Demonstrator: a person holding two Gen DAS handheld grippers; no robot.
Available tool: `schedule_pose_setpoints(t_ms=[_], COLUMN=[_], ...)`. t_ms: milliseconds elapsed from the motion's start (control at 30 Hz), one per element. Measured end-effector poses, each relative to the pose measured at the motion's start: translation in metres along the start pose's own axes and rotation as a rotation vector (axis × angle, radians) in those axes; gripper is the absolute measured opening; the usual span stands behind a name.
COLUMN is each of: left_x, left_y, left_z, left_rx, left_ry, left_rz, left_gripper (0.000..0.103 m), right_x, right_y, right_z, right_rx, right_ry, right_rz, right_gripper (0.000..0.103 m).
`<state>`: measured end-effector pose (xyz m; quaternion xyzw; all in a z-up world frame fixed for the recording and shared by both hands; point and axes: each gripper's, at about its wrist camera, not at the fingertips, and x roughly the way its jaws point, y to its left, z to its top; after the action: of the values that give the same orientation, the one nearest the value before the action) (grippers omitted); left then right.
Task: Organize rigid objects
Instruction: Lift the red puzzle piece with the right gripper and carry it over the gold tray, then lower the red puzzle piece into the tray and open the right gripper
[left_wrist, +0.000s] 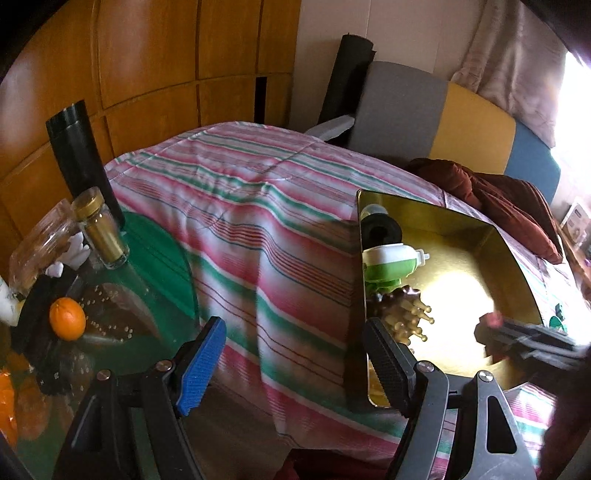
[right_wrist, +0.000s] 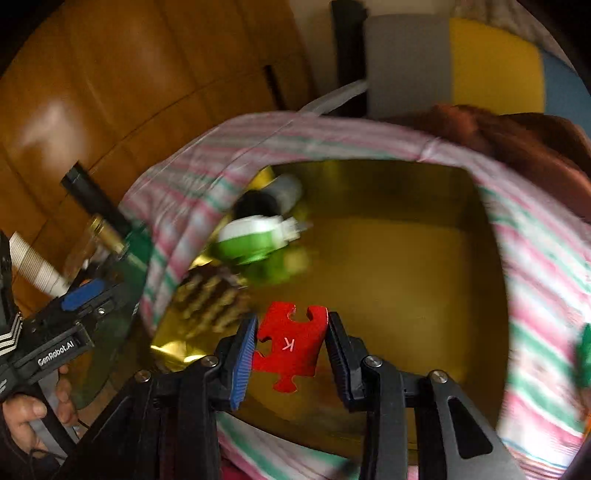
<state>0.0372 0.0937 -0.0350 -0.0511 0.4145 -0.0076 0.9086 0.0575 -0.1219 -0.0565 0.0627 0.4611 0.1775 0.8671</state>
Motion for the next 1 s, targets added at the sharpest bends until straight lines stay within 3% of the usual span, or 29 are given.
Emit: schedule_pose_setpoints(t_ms=[233,433,700,1000], left_x=[0.005,0.006,-0.002,-0.012], left_y=[-0.002,-0.001,-0.007,-0.025], left_z=[-0.005,-0.006,-0.004,-0.003], left_rx=[0.007,0.002,0.035,0.089], left_ry=[0.012,0.016,-0.015,-0.037], left_rz=[0.002,0.003,0.007,-0.011], left_gripper=[0.077,0.077,0.077,0.077], right_x=[0.046,0.056,0.037,0.002], right_y=[0.030,0.040,0.035,0.026], right_z=[-0.009,-0.015,-0.008,-0.004], right_rx=[-0.003,-0.027,-0.020,-0.038], right_ry=[0.102,0.137,0.093,-0.007], right_rz=[0.129,0.135,0.120,0.024], right_gripper=[0.038,0.038,0.038,0.038])
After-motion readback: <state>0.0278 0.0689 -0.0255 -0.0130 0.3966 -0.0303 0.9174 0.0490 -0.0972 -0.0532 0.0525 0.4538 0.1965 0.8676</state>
